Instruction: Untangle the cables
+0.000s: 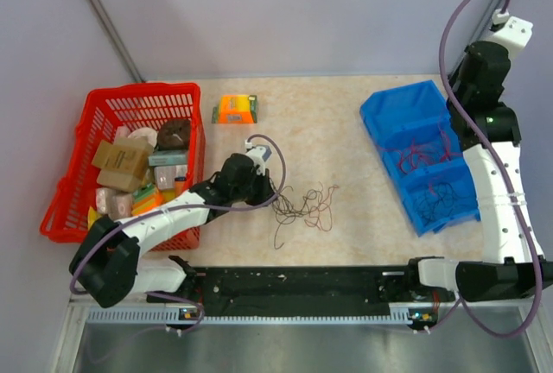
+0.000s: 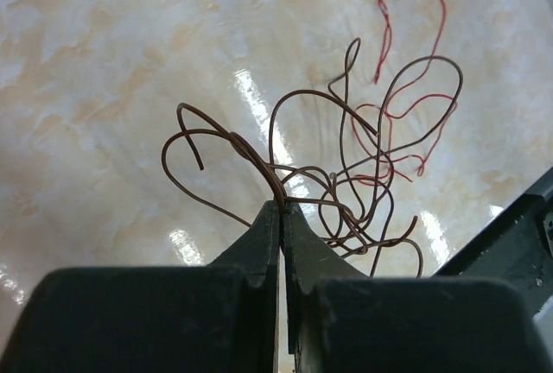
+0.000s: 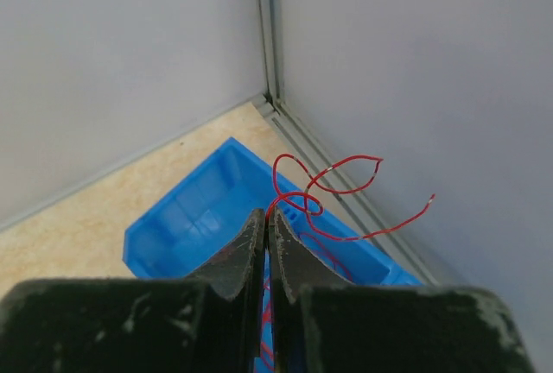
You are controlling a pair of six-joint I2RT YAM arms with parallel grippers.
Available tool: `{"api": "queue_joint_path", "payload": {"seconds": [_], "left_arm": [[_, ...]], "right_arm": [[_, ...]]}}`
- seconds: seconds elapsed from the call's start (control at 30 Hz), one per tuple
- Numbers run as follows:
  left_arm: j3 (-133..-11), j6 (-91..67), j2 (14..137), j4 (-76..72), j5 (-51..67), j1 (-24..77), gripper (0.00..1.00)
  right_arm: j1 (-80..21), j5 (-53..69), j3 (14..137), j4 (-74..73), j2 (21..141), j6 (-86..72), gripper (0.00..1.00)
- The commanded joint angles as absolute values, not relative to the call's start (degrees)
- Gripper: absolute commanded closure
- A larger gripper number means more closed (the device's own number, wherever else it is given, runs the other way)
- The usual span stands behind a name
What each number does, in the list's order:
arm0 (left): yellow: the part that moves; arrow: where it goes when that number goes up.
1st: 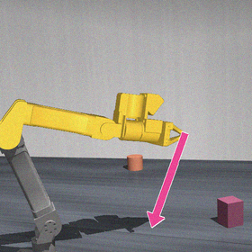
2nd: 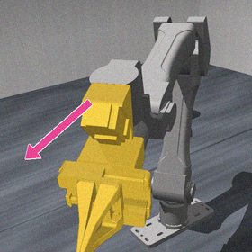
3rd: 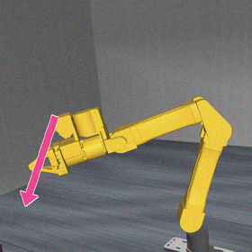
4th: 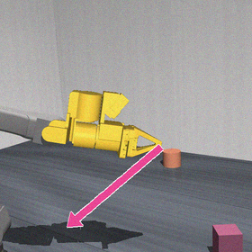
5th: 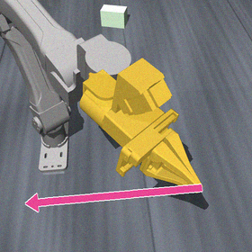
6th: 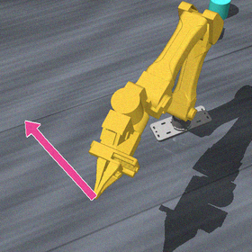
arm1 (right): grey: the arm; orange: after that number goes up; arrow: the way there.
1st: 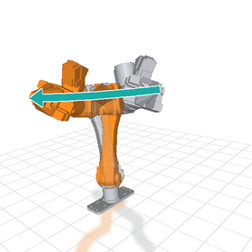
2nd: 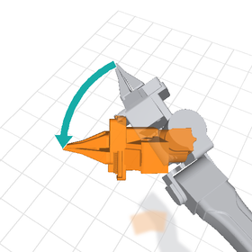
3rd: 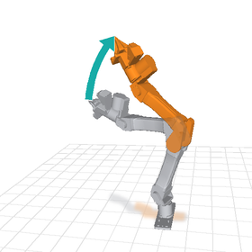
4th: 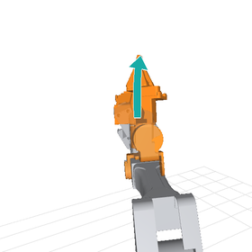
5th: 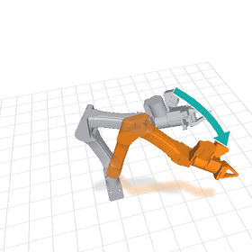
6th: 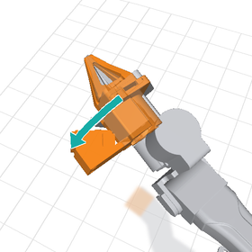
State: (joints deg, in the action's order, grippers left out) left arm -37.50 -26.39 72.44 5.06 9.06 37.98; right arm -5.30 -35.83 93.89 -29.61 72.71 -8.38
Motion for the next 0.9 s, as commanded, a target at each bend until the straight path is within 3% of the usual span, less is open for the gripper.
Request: {"api": "queue_joint_path", "payload": {"seconds": [0.0,0.37,0.87], "left_arm": [[-41.4,-24.8,71.0,4.3,13.9,37.6,1.00],[-43.1,-27.9,75.6,0.5,17.1,37.7,1.00],[-43.8,-27.6,67.6,4.0,18.1,37.6,1.00]], "right_arm": [[-2.3,-31.5,89.7,-26.5,68.1,-14.5,1.00],[-0.7,-28.9,82.7,-24.6,66.5,-16.4,1.00],[4.6,-26.9,62.2,-20.8,62.6,-26.7,1.00]]}}
